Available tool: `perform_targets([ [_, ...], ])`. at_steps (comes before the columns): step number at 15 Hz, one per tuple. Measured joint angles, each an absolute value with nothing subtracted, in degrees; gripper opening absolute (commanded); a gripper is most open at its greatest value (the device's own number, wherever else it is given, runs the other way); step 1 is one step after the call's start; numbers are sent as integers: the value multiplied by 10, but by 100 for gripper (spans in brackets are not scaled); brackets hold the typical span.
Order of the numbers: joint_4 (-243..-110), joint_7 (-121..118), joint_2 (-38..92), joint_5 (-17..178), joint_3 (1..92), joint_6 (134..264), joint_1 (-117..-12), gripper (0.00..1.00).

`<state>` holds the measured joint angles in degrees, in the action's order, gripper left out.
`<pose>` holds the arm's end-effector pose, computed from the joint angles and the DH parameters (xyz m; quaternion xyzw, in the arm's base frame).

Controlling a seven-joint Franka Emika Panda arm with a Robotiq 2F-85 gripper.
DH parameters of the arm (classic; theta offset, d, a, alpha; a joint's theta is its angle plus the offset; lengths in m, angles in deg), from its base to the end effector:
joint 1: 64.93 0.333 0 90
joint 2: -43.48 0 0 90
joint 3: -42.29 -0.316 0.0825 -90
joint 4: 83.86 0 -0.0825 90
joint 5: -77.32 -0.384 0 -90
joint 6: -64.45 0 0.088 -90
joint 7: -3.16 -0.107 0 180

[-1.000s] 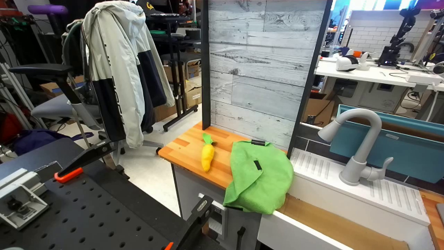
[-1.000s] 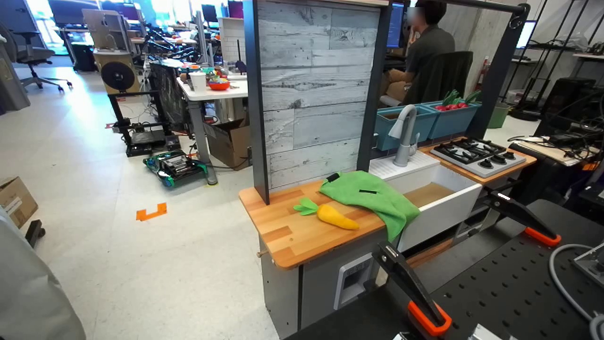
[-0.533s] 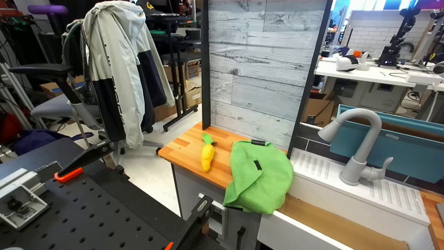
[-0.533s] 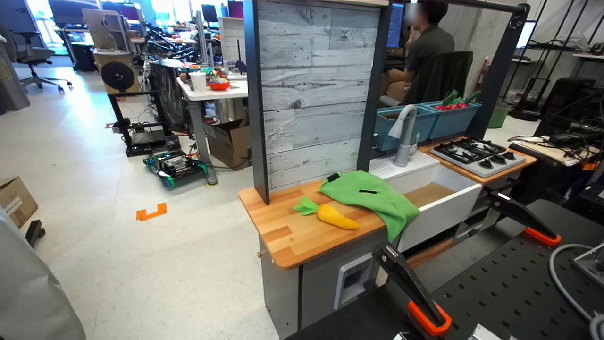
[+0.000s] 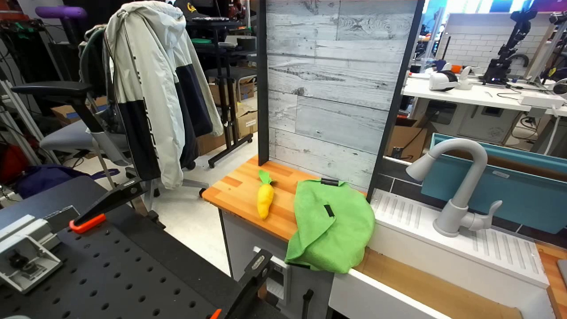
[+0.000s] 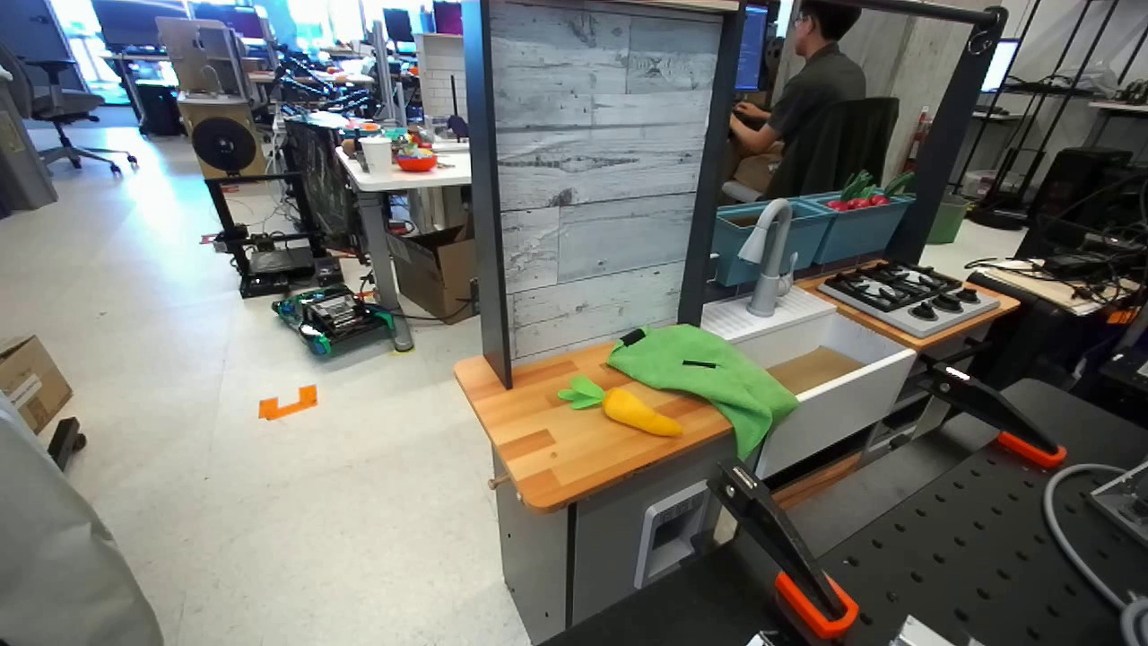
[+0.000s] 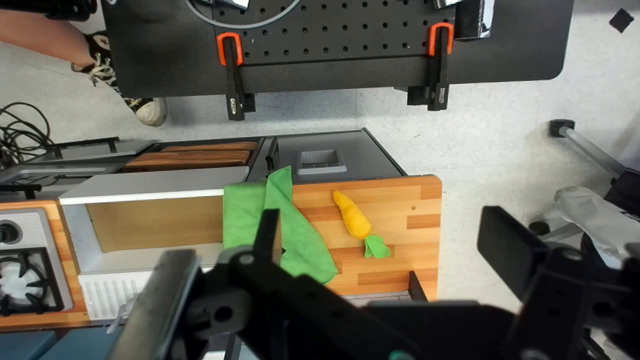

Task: Put the carrot on the green towel.

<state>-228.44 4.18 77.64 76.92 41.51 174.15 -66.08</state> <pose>0.3661 -0.0016 0.4760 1.0000 0.0033 -0.0063 0.0005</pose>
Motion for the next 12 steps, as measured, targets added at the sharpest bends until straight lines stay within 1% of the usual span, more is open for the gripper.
perform_targets([
  [8, -2284, 42, 770, 769, 415, 1746, -661, 100],
  [12, -2284, 33, 752, 774, 409, 1771, -661, 100],
])
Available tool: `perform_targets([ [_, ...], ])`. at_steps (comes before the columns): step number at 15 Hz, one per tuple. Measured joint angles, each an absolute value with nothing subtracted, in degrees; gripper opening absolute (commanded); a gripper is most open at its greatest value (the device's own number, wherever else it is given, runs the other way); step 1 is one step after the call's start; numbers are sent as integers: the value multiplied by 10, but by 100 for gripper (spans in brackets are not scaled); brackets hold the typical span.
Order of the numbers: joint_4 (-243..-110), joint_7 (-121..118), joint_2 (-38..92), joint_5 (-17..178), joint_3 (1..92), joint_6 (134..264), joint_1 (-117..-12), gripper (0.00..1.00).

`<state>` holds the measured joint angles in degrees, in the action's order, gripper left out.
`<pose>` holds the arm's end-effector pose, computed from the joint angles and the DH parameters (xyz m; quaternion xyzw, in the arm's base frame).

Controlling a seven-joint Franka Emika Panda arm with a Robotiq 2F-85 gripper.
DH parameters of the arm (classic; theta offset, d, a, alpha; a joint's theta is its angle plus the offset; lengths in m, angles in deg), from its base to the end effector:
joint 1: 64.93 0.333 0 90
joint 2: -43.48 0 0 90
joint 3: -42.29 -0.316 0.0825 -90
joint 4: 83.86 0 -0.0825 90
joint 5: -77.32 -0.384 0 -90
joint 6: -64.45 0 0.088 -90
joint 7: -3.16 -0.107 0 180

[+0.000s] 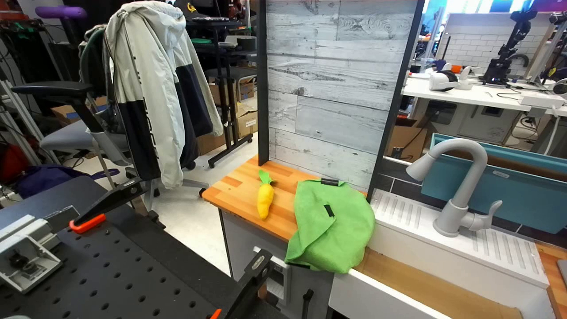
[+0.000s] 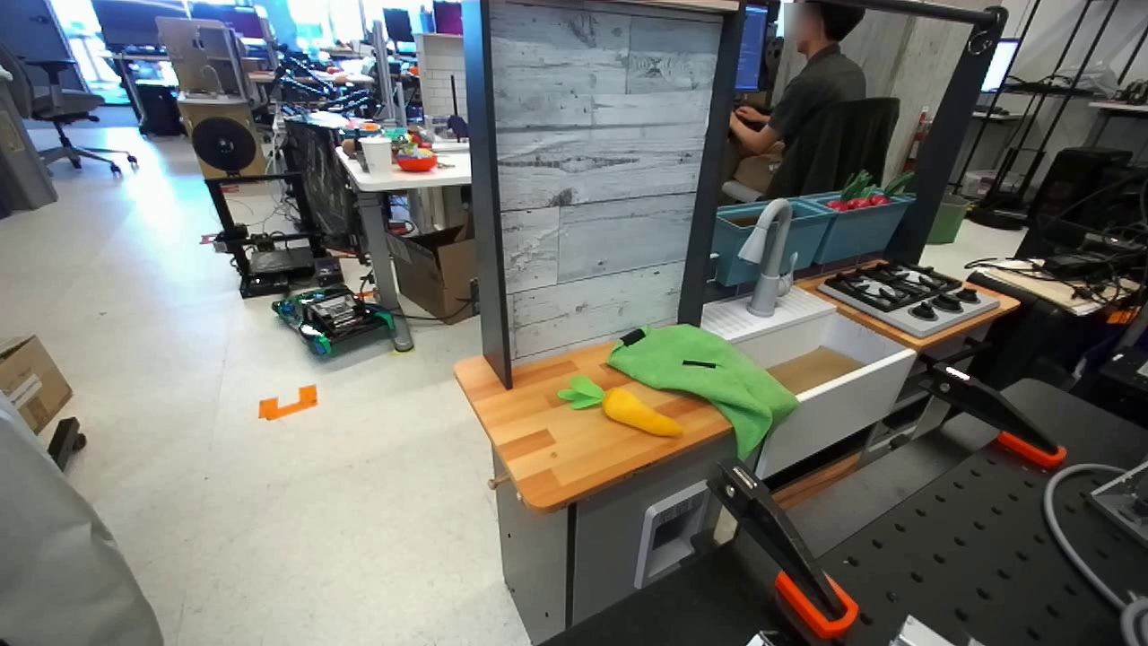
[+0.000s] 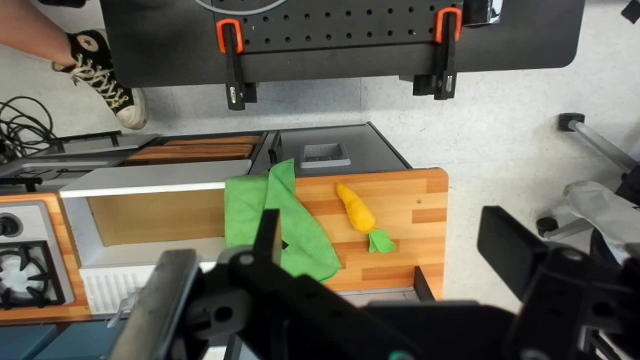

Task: Put the carrot on the green towel.

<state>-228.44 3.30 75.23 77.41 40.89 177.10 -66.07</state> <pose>0.3775 0.0019 0.4648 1.0000 0.0020 -0.0016 0.0072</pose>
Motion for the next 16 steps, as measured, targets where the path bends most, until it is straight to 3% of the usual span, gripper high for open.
perform_targets([
  [6, -2283, 30, 694, 777, 397, 1858, -659, 100],
  [16, -2271, 11, 507, 782, 384, 2110, -645, 100],
])
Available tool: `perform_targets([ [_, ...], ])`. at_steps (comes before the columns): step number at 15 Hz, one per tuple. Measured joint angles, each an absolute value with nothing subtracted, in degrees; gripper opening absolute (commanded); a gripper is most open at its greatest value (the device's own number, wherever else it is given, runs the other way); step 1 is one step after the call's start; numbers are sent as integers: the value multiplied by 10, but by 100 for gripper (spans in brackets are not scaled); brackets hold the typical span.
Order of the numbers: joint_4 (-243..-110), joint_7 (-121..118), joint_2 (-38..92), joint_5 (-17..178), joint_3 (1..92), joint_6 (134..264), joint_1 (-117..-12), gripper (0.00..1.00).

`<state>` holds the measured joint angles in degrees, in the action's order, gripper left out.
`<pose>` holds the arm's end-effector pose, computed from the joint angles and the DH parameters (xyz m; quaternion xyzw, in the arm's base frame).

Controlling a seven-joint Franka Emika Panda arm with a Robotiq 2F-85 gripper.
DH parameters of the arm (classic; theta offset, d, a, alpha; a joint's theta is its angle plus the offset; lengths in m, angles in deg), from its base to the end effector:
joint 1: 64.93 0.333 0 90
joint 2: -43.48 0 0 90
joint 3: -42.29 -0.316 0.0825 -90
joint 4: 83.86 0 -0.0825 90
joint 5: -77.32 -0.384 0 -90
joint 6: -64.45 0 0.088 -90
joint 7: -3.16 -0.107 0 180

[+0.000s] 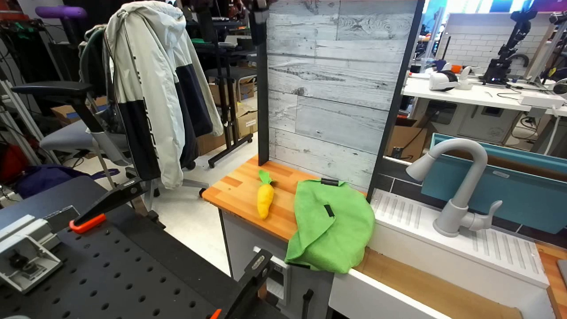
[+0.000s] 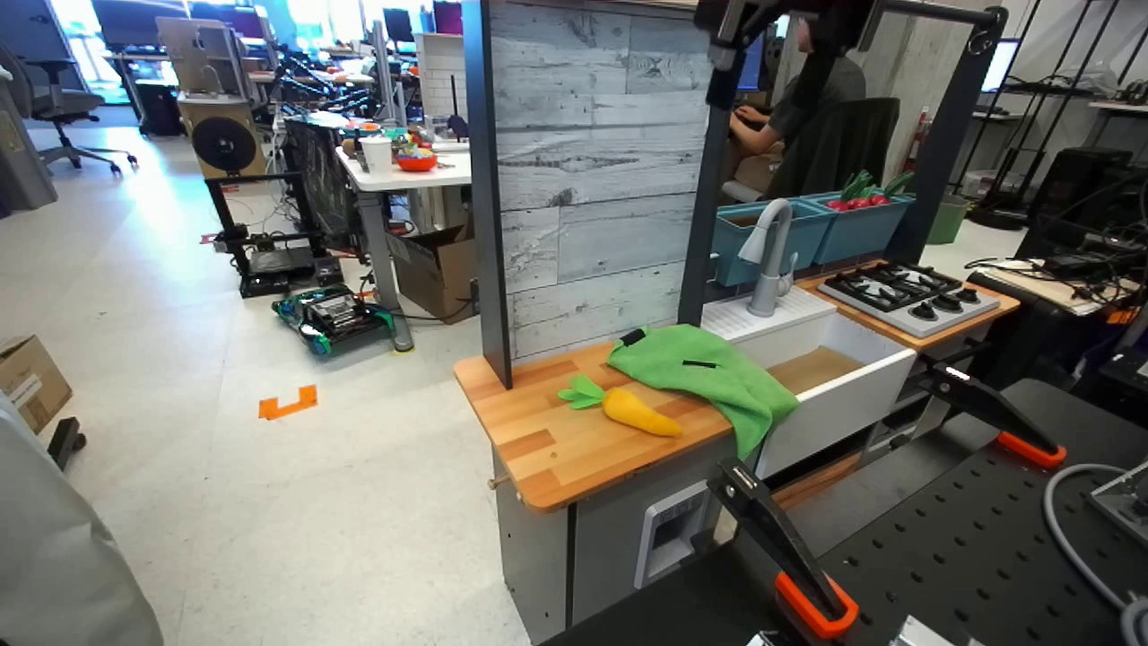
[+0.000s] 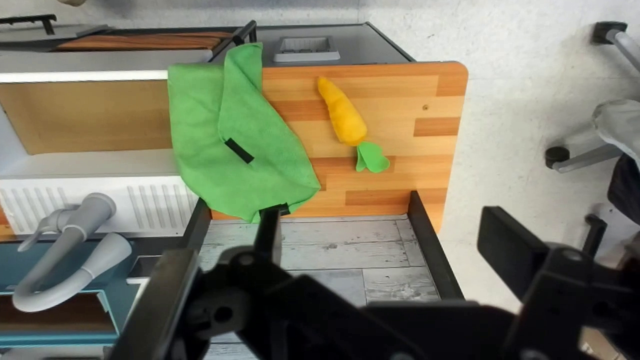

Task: Put the carrot on the green towel.

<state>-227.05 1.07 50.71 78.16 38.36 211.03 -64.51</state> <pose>0.4732 0.0361 0.3491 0.9954 0.0255 0.0927 0.0037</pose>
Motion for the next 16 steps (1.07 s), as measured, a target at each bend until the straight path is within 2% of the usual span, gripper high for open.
perform_targets([
  [6, -2198, 3, 349, 779, 384, 2200, -635, 100],
  [16, -2037, -5, 121, 777, 384, 2221, -612, 100],
])
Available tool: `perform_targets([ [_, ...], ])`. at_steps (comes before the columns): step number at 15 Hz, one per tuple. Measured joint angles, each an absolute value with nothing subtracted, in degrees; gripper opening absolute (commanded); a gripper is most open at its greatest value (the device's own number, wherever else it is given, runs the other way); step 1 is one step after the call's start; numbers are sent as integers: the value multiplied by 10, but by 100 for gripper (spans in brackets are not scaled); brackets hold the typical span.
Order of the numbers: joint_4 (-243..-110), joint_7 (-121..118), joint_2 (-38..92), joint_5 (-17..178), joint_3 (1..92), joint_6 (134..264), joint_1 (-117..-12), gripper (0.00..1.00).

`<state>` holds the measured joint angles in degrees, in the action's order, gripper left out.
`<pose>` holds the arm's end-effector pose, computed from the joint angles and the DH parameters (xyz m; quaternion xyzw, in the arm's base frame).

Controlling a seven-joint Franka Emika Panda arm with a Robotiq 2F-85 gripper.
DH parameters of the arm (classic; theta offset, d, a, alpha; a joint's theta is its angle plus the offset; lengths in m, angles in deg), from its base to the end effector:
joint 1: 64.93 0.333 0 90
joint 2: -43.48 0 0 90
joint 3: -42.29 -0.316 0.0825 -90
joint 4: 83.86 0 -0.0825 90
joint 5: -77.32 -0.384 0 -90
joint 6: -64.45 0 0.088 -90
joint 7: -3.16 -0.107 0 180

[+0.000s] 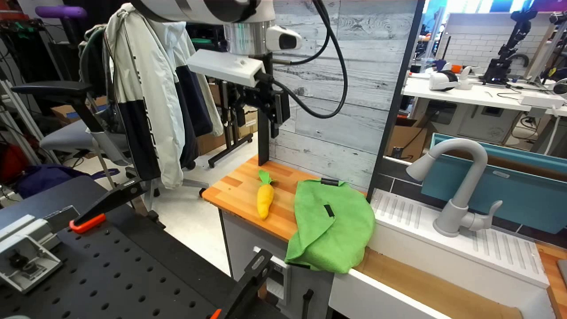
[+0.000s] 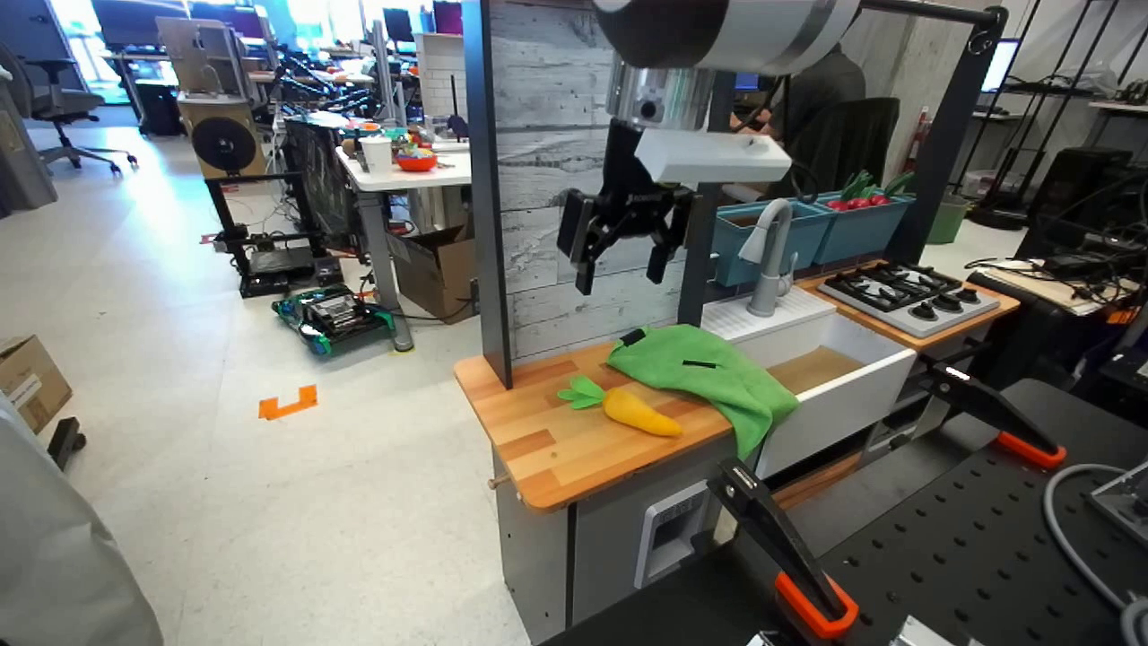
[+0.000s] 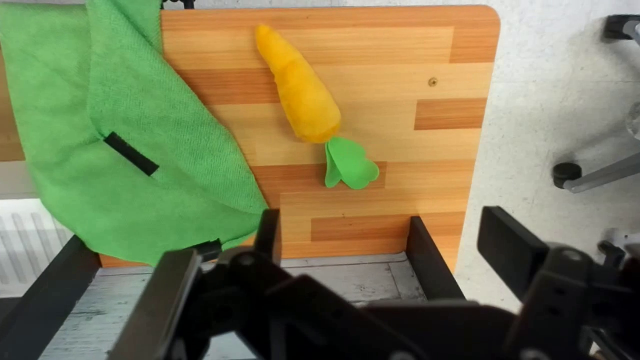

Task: Put the carrot on the green towel.

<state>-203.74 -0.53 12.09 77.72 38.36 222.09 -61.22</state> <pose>0.5862 0.0789 0.1669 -0.9978 -0.0316 -0.0544 0.0215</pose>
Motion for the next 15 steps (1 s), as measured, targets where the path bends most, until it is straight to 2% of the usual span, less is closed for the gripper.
perform_targets([
  [8, -1934, -10, -16, 778, 403, 2212, -600, 100],
  [15, -1884, -10, -86, 781, 423, 2184, -584, 100],
])
